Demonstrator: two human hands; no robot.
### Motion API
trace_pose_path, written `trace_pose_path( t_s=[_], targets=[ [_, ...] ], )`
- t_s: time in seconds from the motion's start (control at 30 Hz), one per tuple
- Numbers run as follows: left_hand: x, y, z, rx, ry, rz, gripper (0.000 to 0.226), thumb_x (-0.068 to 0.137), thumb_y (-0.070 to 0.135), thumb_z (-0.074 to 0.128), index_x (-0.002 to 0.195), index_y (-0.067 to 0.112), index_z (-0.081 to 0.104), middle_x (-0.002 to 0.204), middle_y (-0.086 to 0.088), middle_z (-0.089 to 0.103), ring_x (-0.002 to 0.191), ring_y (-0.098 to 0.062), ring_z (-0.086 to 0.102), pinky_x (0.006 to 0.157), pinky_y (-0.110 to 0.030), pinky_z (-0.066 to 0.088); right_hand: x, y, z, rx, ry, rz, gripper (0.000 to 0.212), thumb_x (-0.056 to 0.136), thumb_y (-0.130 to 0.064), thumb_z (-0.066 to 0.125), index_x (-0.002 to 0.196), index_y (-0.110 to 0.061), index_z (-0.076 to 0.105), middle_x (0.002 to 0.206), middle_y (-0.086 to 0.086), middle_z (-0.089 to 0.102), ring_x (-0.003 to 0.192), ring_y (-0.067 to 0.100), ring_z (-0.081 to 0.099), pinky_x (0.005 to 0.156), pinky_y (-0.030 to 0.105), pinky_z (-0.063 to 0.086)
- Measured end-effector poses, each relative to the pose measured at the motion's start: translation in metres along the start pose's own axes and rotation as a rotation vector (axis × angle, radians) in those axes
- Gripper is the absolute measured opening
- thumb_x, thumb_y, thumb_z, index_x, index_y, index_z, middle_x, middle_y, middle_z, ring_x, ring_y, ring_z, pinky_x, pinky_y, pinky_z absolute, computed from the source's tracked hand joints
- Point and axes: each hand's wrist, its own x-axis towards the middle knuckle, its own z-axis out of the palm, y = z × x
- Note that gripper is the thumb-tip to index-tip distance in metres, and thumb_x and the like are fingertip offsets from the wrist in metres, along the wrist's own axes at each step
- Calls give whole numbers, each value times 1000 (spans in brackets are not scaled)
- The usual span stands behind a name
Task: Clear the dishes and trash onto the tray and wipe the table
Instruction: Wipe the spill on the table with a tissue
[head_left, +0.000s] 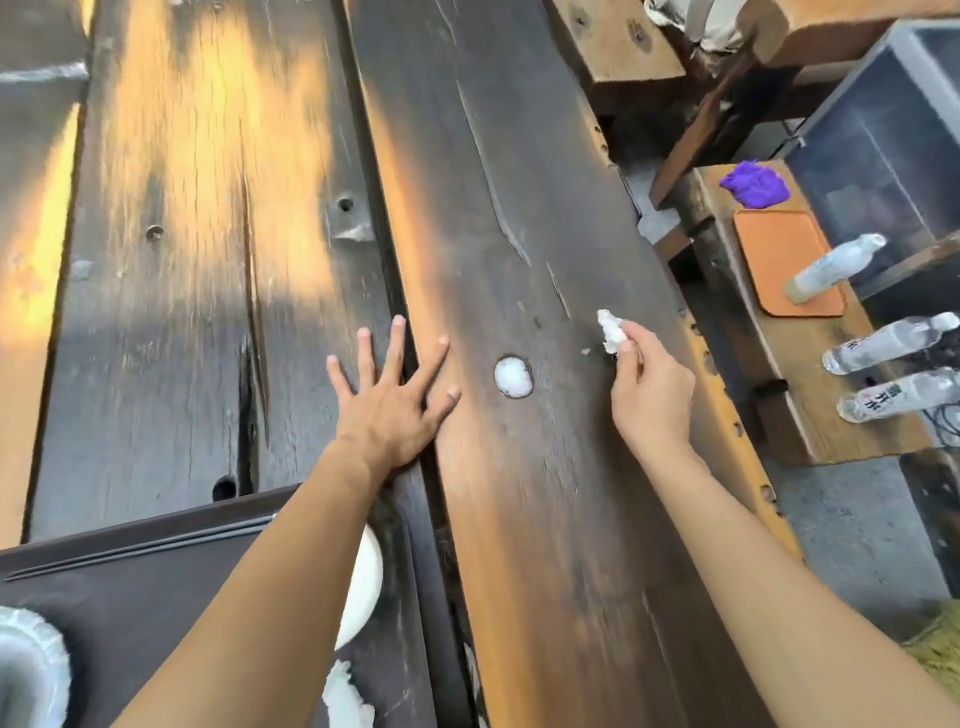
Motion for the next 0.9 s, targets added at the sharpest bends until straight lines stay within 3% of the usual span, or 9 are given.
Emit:
trace_pose_path(
  t_s=[0.13, 0.27, 0.37, 0.43, 0.63, 0.8, 0.9],
  targets=[
    [6, -6, 12, 56, 169, 19, 62, 94, 76, 6, 151, 60, -13, 168, 0, -24, 153, -35, -22, 116, -70, -10, -5, 23, 23, -196, -271, -205, 39, 103, -20, 40, 140, -13, 49, 151, 3, 45, 146, 25, 29, 110, 40, 34],
    [12, -6, 12, 64, 207, 31, 61, 94, 76, 4, 151, 60, -12, 169, -5, -20, 154, -33, -19, 117, -69, -8, -20, 42, 14, -326, -354, -379, 49, 103, -18, 39, 151, -10, 33, 159, 5, 30, 149, 20, 19, 120, 35, 21],
    [21, -9, 9, 58, 223, 20, 61, 95, 75, 6, 151, 60, -11, 169, -9, -19, 155, -32, -19, 117, -69, -7, 3, 42, 18, -342, -261, -246, 51, 100, -9, 41, 150, -8, 33, 158, 6, 31, 149, 21, 19, 116, 39, 32],
    [29, -12, 5, 46, 234, 13, 61, 95, 75, 6, 152, 60, -9, 169, -9, -18, 155, -29, -19, 118, -68, -7, 13, 27, 32, -354, -222, -181, 53, 99, -8, 39, 151, -7, 30, 159, 9, 29, 150, 24, 17, 116, 40, 31],
    [34, -13, 5, 36, 251, 11, 61, 95, 75, 7, 152, 60, -8, 169, -10, -15, 156, -28, -16, 119, -66, -7, -25, 39, 21, -388, -366, -602, 56, 89, 0, 43, 145, -4, 42, 153, 8, 41, 145, 23, 32, 117, 36, 28],
    [36, -15, 6, 49, 250, 19, 62, 95, 75, 7, 153, 59, -8, 169, -11, -14, 156, -29, -16, 119, -67, -7, 19, 62, -1, -387, -188, -256, 56, 84, 11, 51, 138, -6, 51, 146, 11, 51, 139, 27, 42, 103, 49, 47],
    [36, -15, 6, 52, 258, 21, 63, 95, 74, 8, 154, 58, -7, 170, -11, -13, 156, -29, -14, 118, -67, -6, 31, 43, 16, -331, -199, -367, 45, 85, 10, 57, 127, -5, 61, 134, 14, 61, 130, 31, 53, 96, 50, 51]
  ],
)
